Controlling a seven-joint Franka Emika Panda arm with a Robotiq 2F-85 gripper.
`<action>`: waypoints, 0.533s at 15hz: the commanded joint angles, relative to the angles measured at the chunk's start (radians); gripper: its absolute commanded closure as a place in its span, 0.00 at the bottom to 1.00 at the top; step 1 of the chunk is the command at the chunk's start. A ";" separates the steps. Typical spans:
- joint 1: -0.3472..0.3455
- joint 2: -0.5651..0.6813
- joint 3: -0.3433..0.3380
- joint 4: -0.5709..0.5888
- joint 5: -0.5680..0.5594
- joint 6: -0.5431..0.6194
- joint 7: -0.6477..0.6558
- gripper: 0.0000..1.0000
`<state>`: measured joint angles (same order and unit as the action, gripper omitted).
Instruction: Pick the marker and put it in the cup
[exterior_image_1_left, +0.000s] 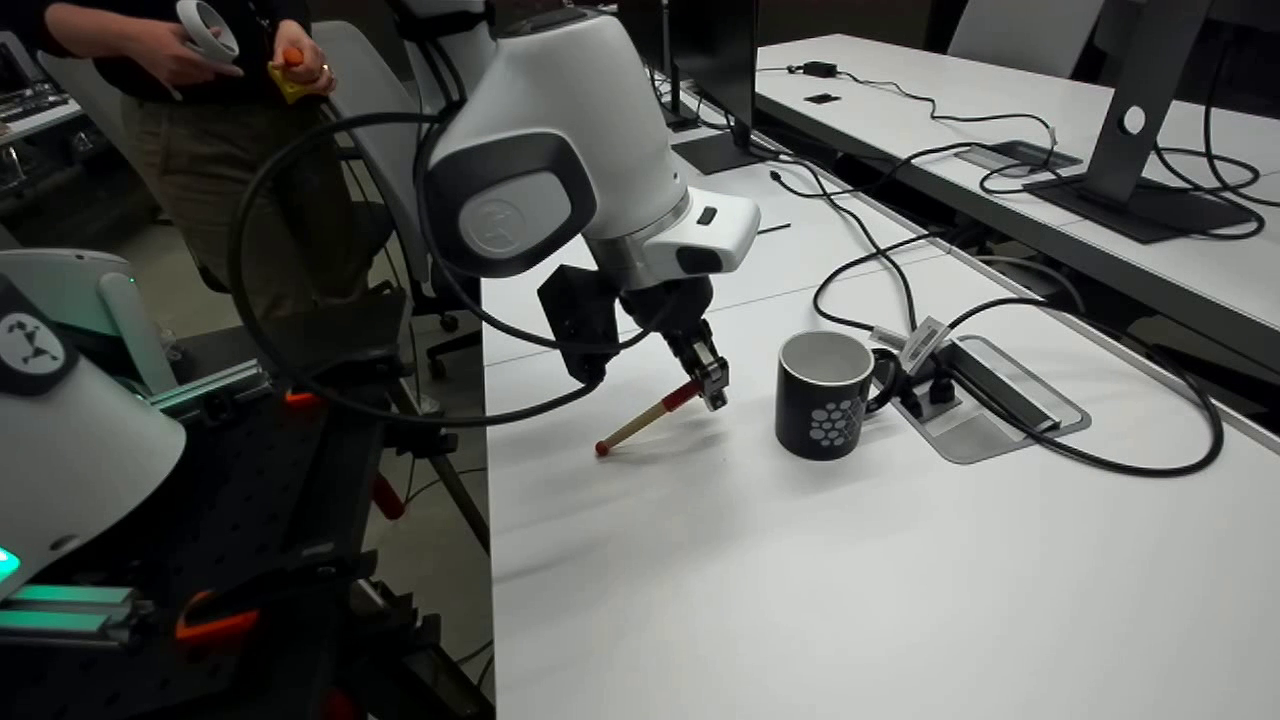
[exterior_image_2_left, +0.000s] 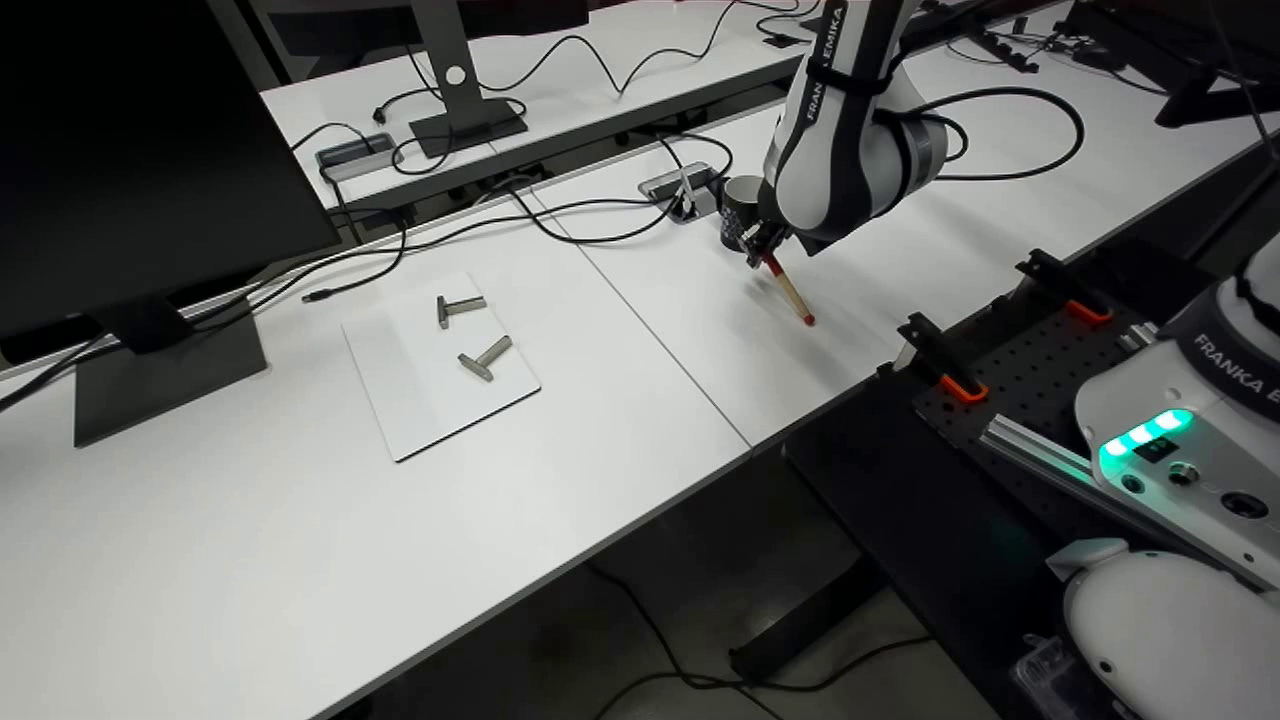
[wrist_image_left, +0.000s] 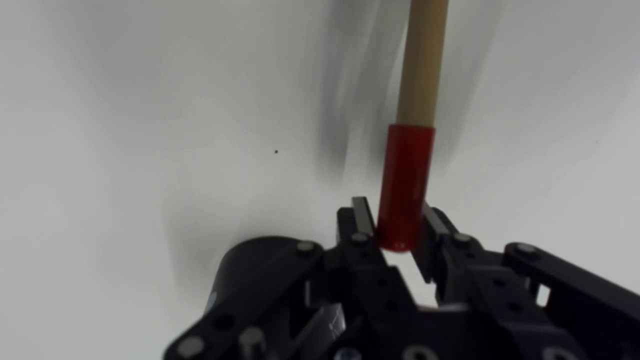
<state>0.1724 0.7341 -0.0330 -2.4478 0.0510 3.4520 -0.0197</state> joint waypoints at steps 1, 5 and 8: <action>-0.008 0.000 0.005 0.002 -0.005 -0.003 0.002 0.34; -0.006 0.001 0.004 0.004 -0.005 -0.002 0.000 0.10; -0.005 0.002 0.003 0.004 -0.005 -0.002 -0.001 0.00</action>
<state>0.1724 0.7342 -0.0327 -2.4478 0.0508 3.4520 -0.0198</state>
